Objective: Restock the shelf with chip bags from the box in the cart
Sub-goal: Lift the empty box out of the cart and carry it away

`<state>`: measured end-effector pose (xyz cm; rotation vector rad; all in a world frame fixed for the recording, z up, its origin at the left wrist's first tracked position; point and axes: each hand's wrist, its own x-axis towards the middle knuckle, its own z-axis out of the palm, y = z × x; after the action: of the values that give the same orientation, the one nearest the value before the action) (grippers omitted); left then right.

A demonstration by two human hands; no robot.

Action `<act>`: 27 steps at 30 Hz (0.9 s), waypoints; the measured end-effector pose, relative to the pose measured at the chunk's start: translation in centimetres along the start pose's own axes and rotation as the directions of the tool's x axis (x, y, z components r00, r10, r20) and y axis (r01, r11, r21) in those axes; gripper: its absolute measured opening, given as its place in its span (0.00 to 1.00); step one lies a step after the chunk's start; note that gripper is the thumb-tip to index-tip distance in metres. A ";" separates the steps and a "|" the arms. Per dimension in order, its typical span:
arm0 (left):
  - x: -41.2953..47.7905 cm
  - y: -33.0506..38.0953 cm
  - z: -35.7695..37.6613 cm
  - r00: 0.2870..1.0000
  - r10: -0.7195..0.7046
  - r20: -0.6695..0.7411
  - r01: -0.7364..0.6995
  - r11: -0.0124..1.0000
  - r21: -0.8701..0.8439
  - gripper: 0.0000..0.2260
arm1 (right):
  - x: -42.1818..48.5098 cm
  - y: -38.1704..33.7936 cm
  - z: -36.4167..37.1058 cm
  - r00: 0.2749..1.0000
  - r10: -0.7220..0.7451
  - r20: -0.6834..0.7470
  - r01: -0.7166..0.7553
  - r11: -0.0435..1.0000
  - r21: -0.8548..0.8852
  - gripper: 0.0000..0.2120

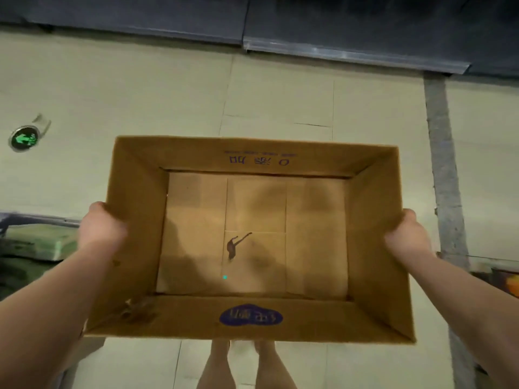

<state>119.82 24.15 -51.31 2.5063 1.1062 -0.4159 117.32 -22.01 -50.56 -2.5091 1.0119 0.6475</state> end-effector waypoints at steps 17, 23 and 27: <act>20.0 -3.6 23.5 0.994 -0.049 0.100 0.043 0.998 0.054 0.22 | 16.4 -1.1 22.4 0.990 0.136 0.039 -0.138 0.988 0.069 0.24; 21.2 -3.1 28.5 0.994 -0.035 0.102 0.030 0.998 0.049 0.22 | 20.3 -0.8 27.5 0.980 0.196 0.037 -0.198 0.979 0.052 0.23; 21.5 -3.3 31.0 0.994 -0.009 0.112 0.002 0.998 0.057 0.22 | 22.4 -0.2 30.0 0.972 0.226 0.057 -0.229 0.971 0.060 0.23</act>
<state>127.66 26.34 -88.30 2.4954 1.0726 -0.5899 123.47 -19.83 -87.42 -2.3277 1.2936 0.7249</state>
